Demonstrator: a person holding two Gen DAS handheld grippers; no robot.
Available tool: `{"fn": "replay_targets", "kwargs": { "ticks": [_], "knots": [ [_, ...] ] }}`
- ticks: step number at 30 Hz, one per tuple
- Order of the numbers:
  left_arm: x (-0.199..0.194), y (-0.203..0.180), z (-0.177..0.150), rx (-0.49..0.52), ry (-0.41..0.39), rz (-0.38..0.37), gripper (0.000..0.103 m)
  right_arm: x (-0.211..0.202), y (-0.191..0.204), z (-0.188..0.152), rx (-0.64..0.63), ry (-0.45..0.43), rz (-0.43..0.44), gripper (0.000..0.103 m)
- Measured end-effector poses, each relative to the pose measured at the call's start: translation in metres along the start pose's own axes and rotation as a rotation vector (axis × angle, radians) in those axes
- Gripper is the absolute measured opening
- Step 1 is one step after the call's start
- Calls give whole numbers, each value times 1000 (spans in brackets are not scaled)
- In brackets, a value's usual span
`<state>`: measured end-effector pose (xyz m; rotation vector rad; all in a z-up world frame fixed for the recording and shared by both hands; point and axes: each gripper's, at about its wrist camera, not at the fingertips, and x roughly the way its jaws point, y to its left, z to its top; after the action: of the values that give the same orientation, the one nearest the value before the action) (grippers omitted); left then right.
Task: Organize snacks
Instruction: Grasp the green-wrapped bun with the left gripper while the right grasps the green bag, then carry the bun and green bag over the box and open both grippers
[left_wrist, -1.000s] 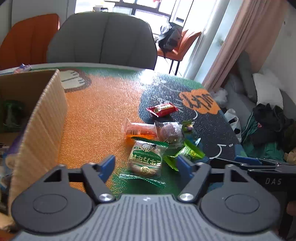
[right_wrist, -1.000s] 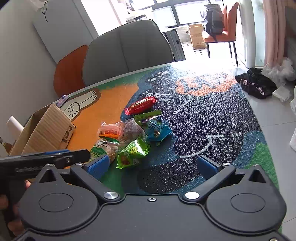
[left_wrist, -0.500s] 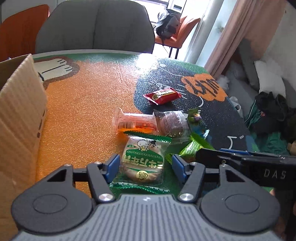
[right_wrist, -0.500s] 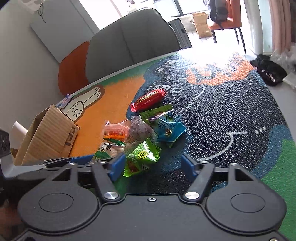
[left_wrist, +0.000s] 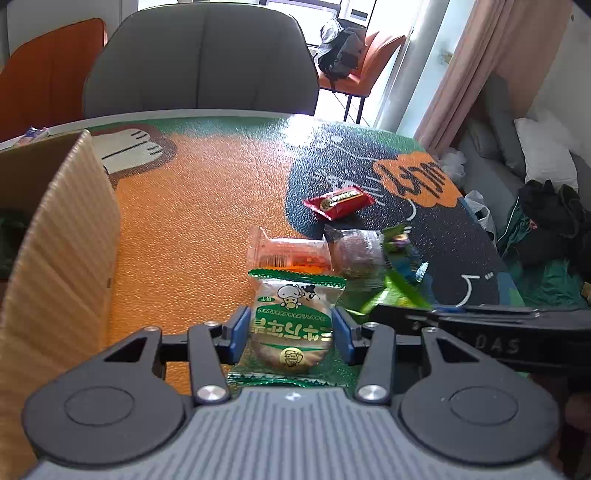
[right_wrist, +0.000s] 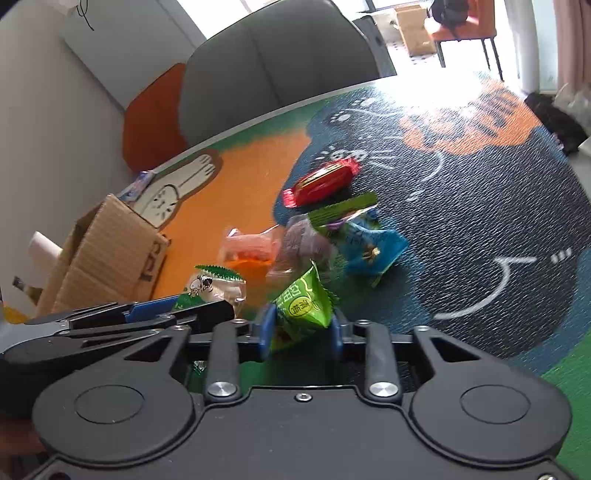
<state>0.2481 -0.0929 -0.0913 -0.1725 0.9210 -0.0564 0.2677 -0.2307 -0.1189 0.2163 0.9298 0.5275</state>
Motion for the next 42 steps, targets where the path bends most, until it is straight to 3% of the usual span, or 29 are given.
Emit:
{"fn": "replay_targets", "kwargs": {
  "ticks": [18, 29, 42],
  "knots": [
    [-88, 22, 19, -17, -81, -27, 47, -49, 64, 22, -78, -104, 34, 25],
    [-132, 73, 26, -72, -149, 8, 47, -52, 124, 33, -165, -141, 58, 25],
    [-148, 141, 27, -153, -161, 67, 47, -31, 179, 39, -239, -122, 85, 25]
  ]
}}
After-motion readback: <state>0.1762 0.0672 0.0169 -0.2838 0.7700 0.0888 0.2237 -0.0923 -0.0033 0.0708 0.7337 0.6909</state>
